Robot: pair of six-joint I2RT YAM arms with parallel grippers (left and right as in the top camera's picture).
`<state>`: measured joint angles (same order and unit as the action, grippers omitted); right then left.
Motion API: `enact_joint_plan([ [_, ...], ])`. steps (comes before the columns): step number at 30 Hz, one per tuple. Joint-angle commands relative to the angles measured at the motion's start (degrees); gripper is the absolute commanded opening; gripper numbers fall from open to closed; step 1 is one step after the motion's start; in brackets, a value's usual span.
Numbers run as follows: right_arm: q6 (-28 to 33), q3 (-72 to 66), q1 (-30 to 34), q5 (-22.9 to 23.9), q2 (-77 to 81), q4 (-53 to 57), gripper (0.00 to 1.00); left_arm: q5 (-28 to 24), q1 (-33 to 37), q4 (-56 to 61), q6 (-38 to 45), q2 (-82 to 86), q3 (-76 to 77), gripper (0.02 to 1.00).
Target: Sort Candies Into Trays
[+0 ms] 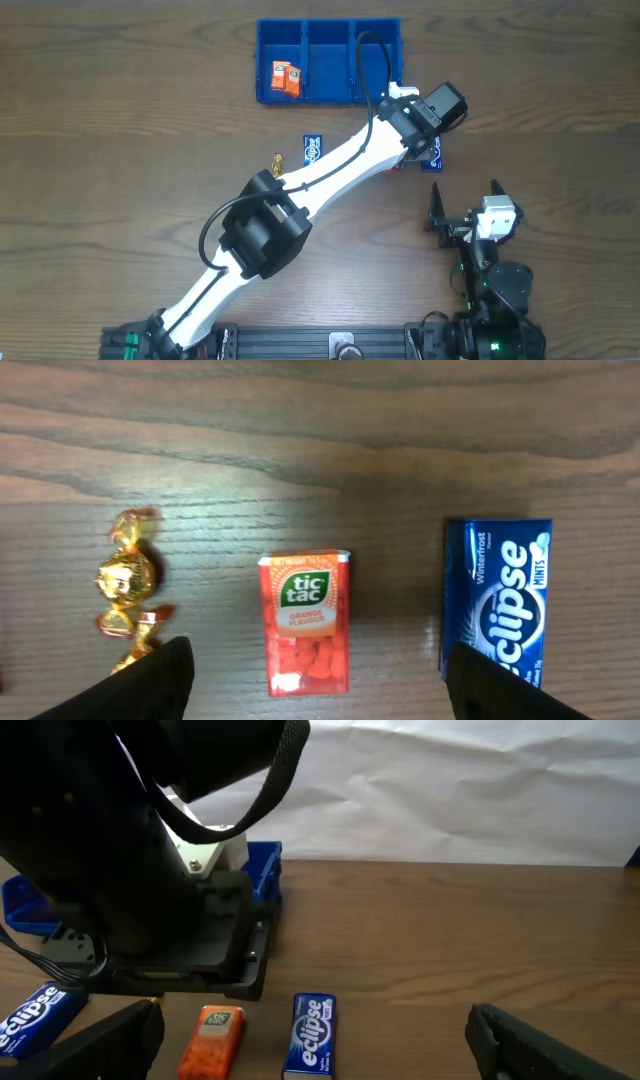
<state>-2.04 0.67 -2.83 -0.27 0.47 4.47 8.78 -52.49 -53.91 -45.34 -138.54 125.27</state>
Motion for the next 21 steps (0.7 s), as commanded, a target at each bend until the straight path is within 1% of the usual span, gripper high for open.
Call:
enact_joint_plan([
  [1,0.83,-0.22,-0.15,-0.26,-0.31,0.26,0.998,-3.39,1.09,0.09,-1.44,-3.50,-0.04,0.790],
  [8,0.83,-0.22,-0.15,-0.26,-0.31,0.26,0.998,-5.03,1.29,0.31,-2.67,-4.61,-2.43,0.779],
  [13,0.83,-0.22,-0.15,-0.26,-0.31,0.26,1.000,-5.84,1.49,1.49,-2.91,-4.61,-4.44,0.748],
  [14,0.81,-0.22,-0.15,-0.26,-0.31,0.26,1.000,-5.81,1.49,1.51,-2.91,-4.61,-4.44,0.717],
  [18,0.81,-0.22,-0.15,-0.28,-0.31,0.26,0.998,-5.81,1.46,1.97,-2.93,-4.61,-4.44,0.514],
  [21,0.83,-0.22,-0.15,-0.26,-0.31,0.26,1.000,-5.64,1.44,1.95,-2.89,-4.61,-4.44,0.391],
])
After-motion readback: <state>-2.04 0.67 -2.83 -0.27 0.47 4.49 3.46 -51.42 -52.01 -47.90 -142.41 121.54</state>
